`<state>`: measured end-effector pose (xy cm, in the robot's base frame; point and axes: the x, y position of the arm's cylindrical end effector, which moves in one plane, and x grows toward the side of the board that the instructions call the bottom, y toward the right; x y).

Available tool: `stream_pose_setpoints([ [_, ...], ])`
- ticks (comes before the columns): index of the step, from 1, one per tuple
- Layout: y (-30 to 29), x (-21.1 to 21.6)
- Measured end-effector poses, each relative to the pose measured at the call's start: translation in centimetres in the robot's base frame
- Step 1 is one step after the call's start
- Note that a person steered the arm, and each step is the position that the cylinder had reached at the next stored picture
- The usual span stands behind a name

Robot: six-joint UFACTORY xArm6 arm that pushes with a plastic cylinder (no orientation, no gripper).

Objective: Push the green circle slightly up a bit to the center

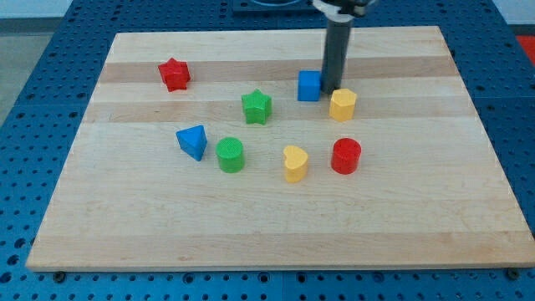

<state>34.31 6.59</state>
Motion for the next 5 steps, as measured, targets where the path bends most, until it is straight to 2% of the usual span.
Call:
stream_pose_setpoints([
  [5, -15.9, -0.7],
])
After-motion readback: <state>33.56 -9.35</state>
